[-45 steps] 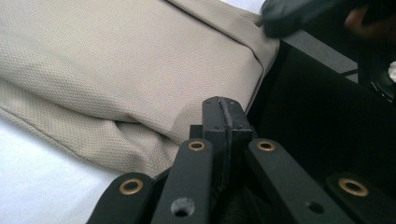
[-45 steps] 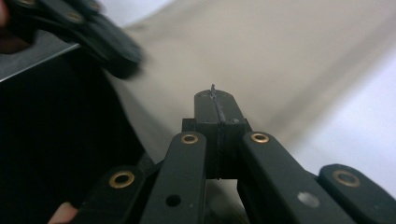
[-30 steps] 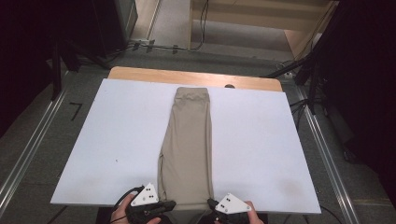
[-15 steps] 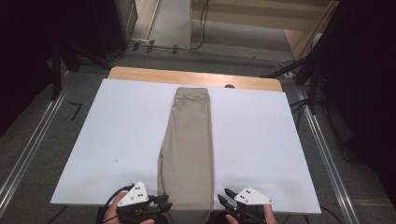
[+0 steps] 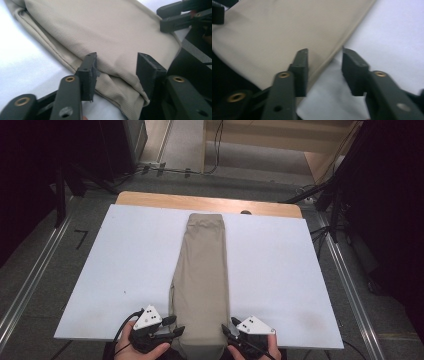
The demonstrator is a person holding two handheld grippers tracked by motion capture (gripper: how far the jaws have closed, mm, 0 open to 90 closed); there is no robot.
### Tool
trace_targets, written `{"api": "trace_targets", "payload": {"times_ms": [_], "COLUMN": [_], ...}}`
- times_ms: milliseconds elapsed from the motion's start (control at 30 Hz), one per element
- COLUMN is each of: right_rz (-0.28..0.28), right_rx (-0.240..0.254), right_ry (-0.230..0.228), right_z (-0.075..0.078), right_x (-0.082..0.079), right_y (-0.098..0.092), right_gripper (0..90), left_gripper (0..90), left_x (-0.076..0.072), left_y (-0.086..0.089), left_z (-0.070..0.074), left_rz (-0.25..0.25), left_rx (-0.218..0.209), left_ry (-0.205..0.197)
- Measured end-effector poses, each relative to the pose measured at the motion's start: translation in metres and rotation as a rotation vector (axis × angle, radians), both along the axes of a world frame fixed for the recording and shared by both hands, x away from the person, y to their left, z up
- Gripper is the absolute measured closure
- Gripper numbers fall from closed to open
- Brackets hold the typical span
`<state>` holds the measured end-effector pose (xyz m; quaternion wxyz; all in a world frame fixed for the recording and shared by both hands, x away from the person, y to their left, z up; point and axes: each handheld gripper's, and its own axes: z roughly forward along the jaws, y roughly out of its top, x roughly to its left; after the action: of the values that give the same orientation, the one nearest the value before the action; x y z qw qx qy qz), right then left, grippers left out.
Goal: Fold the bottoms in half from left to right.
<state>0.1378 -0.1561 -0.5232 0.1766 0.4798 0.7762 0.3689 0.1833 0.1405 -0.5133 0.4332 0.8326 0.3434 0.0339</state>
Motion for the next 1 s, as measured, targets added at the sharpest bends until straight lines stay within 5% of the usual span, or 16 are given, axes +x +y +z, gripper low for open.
{"api": "trace_targets", "payload": {"times_ms": [133,233,600,833,1000], "right_rz": [0.017,0.028,0.063,0.086,0.087], "right_rx": [0.014,0.016,0.145,0.156,0.135], "right_ry": [-0.001,0.0,-0.01,-0.03,-0.003], "right_z": [-0.001,0.0,0.01,0.015,0.012], "right_x": [0.001,0.002,-0.001,-0.003,-0.002], "right_y": [0.0,0.002,-0.007,-0.004,-0.002], "right_gripper": [83.1,87.7,87.8,87.8,87.8], "left_gripper": [77.4,89.0,90.0,90.0,90.0], "left_x": [0.002,0.004,0.006,0.004,0.004], "left_y": [-0.005,-0.002,0.012,0.026,0.032], "left_z": [-0.001,0.0,0.014,0.023,0.02], "left_rz": [0.027,0.015,-0.022,-0.026,-0.028], "left_rx": [0.043,0.022,-0.086,-0.114,-0.104], "left_ry": [-0.035,-0.019,-0.004,0.004,0.028]}}
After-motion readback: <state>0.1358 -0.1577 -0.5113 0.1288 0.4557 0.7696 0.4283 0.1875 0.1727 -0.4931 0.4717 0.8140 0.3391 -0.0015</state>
